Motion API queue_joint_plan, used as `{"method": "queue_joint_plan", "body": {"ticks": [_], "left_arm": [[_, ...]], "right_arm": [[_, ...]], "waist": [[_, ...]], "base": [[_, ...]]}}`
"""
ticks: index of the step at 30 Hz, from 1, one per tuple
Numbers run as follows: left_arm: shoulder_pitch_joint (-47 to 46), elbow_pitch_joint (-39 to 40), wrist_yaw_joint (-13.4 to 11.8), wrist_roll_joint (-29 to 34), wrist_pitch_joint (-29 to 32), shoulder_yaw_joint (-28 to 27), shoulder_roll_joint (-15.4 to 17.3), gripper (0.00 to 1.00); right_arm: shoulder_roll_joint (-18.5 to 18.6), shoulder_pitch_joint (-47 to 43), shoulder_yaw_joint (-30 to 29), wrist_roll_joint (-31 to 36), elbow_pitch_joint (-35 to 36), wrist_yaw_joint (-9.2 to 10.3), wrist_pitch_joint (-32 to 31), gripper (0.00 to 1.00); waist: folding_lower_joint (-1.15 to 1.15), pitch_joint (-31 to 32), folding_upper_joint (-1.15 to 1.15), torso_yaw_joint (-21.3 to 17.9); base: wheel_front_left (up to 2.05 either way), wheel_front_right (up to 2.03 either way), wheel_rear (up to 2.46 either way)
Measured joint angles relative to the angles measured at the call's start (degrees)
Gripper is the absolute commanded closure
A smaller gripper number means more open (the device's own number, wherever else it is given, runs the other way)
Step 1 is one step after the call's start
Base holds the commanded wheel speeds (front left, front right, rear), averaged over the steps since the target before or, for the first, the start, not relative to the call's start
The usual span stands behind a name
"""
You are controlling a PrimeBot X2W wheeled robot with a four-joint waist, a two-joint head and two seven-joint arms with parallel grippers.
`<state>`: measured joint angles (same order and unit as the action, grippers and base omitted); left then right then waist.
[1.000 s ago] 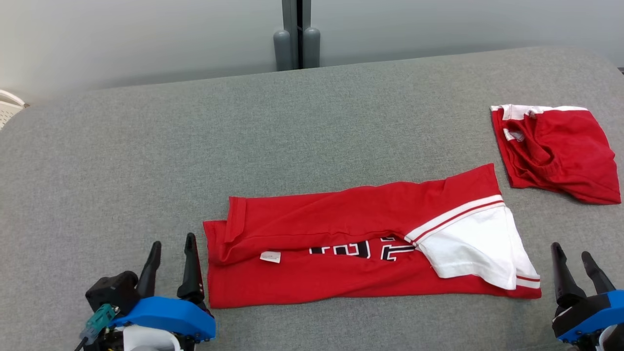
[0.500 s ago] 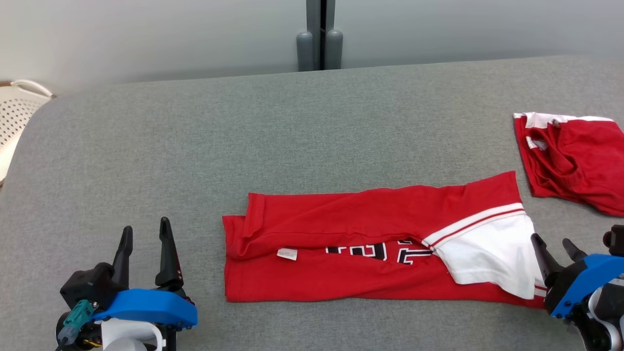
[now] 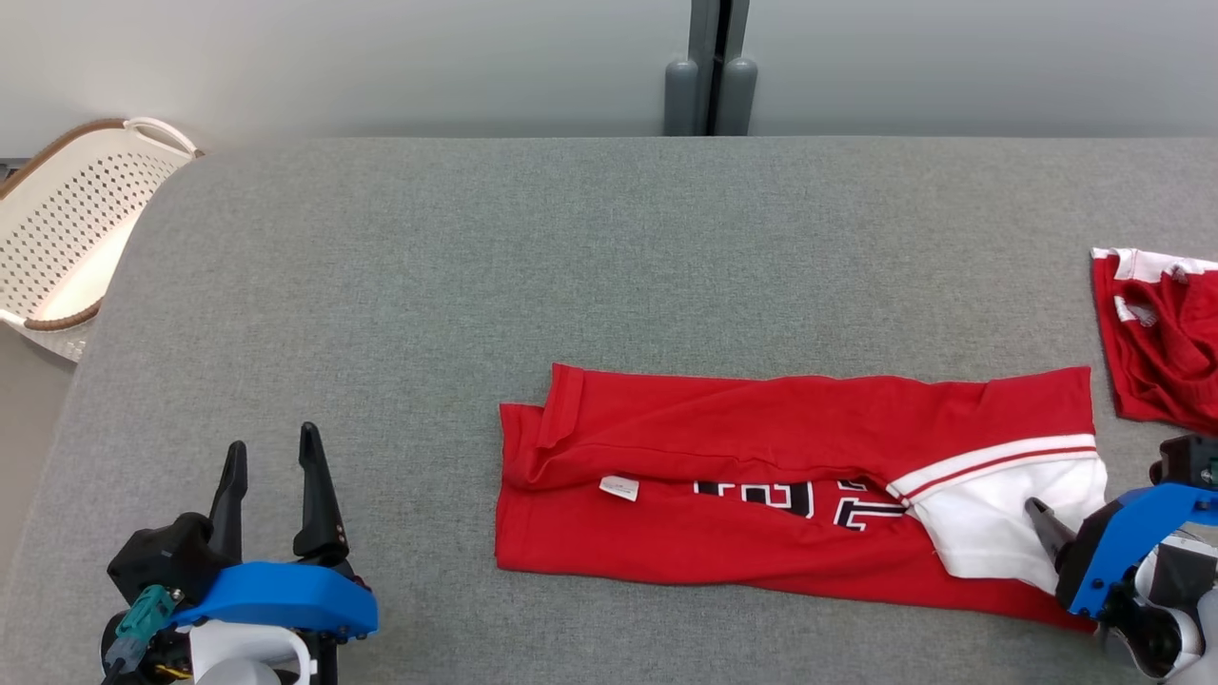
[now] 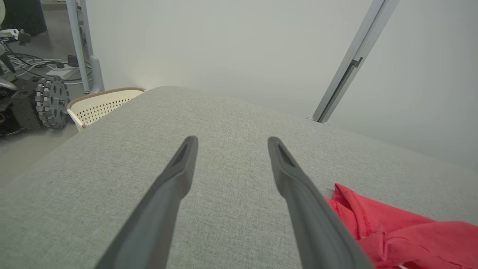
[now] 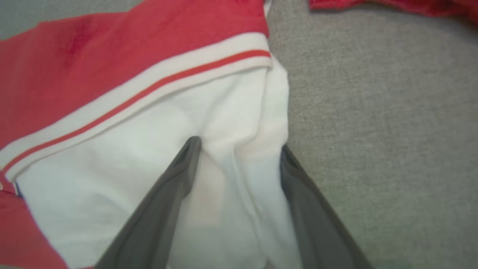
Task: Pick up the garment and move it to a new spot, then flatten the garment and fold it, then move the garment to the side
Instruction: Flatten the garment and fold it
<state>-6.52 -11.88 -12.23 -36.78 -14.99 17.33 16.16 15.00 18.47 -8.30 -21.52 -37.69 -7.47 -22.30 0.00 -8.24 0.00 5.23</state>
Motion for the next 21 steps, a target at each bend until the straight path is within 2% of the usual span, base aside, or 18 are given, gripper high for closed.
{"method": "queue_joint_plan", "body": {"ticks": [3, 4, 5, 6, 7, 8, 15, 21], "left_arm": [[0.3, -0.1, 0.1, 0.1, 0.0, -0.2, 0.0, 0.00], [0.3, -0.1, 0.1, 0.1, 0.0, -0.4, 0.0, 0.00], [0.4, -0.1, 0.2, 0.1, 0.0, -0.5, 0.0, 0.00], [0.4, -0.1, 0.2, 0.1, 0.0, -0.7, 0.1, 0.00], [0.4, -0.1, 0.2, 0.1, 0.0, -0.9, 0.2, 0.00], [0.4, -0.1, 0.2, 0.1, 0.0, -1.0, 0.2, 0.00], [0.4, -0.1, 0.1, 0.2, 0.0, -1.1, 0.9, 0.00], [0.5, 0.1, -0.1, 0.3, 0.0, -0.9, 0.9, 0.00]], "right_arm": [[-0.4, 0.7, 1.8, -2.3, -0.5, 0.07, -0.5, 0.00], [-0.4, 0.9, 2.8, -2.4, -0.6, 0.07, -0.6, 0.05], [-0.3, 1.1, 3.8, -2.3, -0.6, 0.07, -0.5, 0.34], [-0.2, 1.3, 4.6, -2.3, -0.8, 0.07, -0.2, 0.56], [0.0, 1.4, 5.3, -1.9, -1.2, 0.07, 0.3, 0.72], [0.1, 1.6, 5.8, -1.5, -1.6, 0.05, 1.0, 0.99], [0.1, 3.8, 6.3, -0.7, -4.3, -0.04, 6.0, 1.00], [3.7, 4.2, 6.8, -1.0, -3.7, -0.03, 7.8, 1.00]], "waist": [[0.00, 0.2, 0.00, 0.4], [0.00, 0.2, 0.00, 0.4], [0.00, 0.2, 0.00, 0.3], [0.00, 0.3, 0.00, 0.3], [0.00, 0.3, 0.00, 0.2], [0.00, 0.4, 0.00, 0.0], [0.00, 0.6, 0.01, -1.7], [0.00, 1.2, 0.00, -3.9]], "base": [[0.00, 0.00, 0.00], [0.00, 0.00, 0.00], [0.00, 0.00, 0.00], [0.00, 0.00, 0.00], [0.00, 0.00, 0.00], [0.00, 0.00, 0.00], [0.00, 0.00, 0.00], [0.00, 0.00, 0.00]]}}
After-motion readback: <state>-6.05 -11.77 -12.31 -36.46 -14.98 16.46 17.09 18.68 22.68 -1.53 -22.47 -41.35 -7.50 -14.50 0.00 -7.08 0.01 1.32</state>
